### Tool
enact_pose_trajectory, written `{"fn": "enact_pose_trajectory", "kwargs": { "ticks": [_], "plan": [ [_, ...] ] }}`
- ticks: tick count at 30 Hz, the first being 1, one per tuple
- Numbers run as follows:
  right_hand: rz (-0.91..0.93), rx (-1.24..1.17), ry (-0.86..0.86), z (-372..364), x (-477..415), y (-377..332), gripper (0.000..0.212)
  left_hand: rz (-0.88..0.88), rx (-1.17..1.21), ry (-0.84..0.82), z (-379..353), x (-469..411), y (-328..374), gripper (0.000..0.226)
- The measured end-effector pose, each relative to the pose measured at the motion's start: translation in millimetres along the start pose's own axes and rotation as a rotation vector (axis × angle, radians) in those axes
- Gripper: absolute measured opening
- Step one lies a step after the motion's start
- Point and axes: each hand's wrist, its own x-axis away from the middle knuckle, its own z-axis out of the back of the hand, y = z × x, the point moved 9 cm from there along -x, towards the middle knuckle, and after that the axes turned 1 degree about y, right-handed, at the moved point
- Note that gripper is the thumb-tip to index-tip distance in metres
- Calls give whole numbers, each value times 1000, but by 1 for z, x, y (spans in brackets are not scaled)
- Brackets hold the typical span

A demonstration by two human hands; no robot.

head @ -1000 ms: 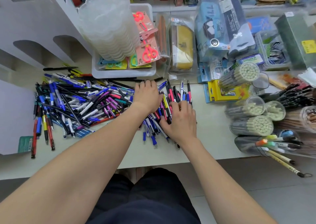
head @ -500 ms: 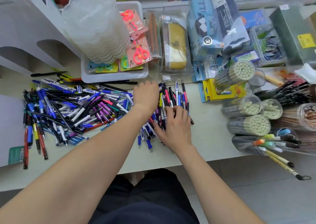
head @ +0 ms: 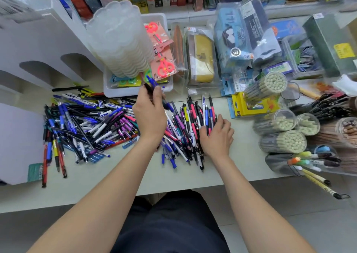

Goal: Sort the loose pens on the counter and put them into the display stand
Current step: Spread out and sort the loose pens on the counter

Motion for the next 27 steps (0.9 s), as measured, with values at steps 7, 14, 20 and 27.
{"fn": "enact_pose_trajectory", "kwargs": {
  "ticks": [7, 14, 20, 27],
  "plan": [
    [38, -56, -117, -11, 2, -8, 92, 358, -358, -371, -27, 37, -88, 35],
    [-9, -13, -77, -1, 0, 0, 91, 253, -514, -323, -10, 47, -71, 24],
    [148, 56, 141, 14, 13, -34, 65, 613, -612, -450, 0, 81, -126, 62],
    [590, 4, -77, -31, 20, -152, 41, 502, -501, -527, -12, 72, -134, 41]
  ]
}}
